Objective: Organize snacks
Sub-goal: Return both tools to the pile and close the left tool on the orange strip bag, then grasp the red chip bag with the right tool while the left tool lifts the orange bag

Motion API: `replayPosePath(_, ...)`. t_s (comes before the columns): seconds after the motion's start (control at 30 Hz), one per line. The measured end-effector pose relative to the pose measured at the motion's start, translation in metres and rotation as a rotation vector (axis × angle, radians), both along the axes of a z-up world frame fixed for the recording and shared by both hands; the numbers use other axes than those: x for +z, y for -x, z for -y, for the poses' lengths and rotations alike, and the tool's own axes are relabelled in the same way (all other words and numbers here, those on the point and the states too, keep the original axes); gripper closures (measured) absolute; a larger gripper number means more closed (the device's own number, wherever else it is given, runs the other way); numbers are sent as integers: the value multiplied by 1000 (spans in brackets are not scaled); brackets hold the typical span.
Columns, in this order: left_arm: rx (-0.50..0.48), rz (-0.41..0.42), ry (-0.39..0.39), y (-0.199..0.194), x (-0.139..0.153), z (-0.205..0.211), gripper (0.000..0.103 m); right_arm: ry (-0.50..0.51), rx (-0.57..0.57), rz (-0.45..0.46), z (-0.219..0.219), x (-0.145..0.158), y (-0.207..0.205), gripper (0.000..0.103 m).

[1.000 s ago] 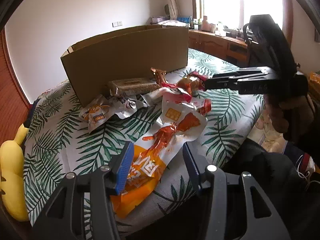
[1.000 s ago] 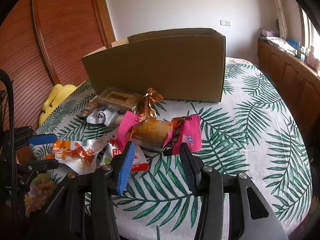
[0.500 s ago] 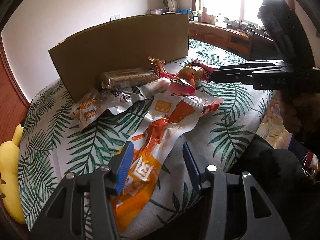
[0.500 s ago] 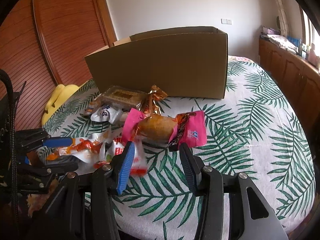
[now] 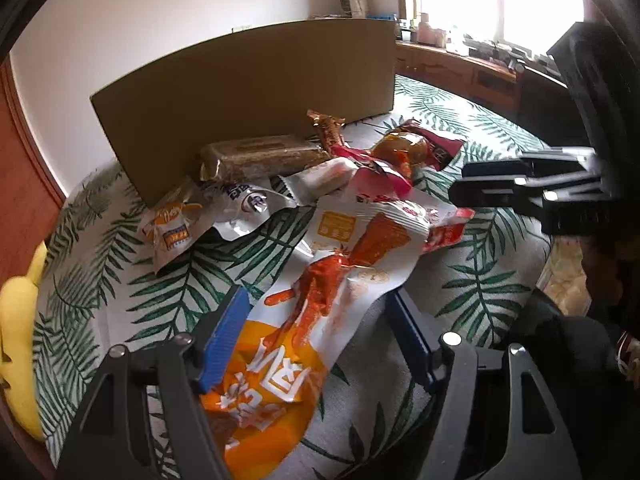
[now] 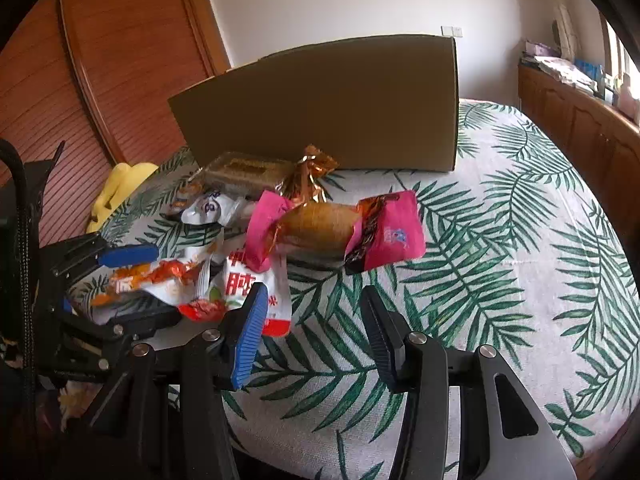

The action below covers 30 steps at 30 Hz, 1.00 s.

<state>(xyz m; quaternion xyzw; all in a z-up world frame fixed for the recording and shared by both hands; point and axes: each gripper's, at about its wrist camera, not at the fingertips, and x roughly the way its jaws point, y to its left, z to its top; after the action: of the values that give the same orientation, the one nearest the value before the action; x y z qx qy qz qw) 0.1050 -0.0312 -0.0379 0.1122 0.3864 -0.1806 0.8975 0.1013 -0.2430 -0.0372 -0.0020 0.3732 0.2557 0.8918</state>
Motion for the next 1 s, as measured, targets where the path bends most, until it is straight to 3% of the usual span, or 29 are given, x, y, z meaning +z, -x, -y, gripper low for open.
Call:
replayPosePath(0.23,72,-53,101,-9,-1,-23,32,-42,-14,-32,1,0,-10,51)
replayPosePath(0.57,104,-52,191,-4,5,-48,59,-74,-93,-92,3,3,-42,47)
replayPosePath(1.0,110,-46,188,-7,1,-45,59,-125,-130,-103,-6,12,-68,45)
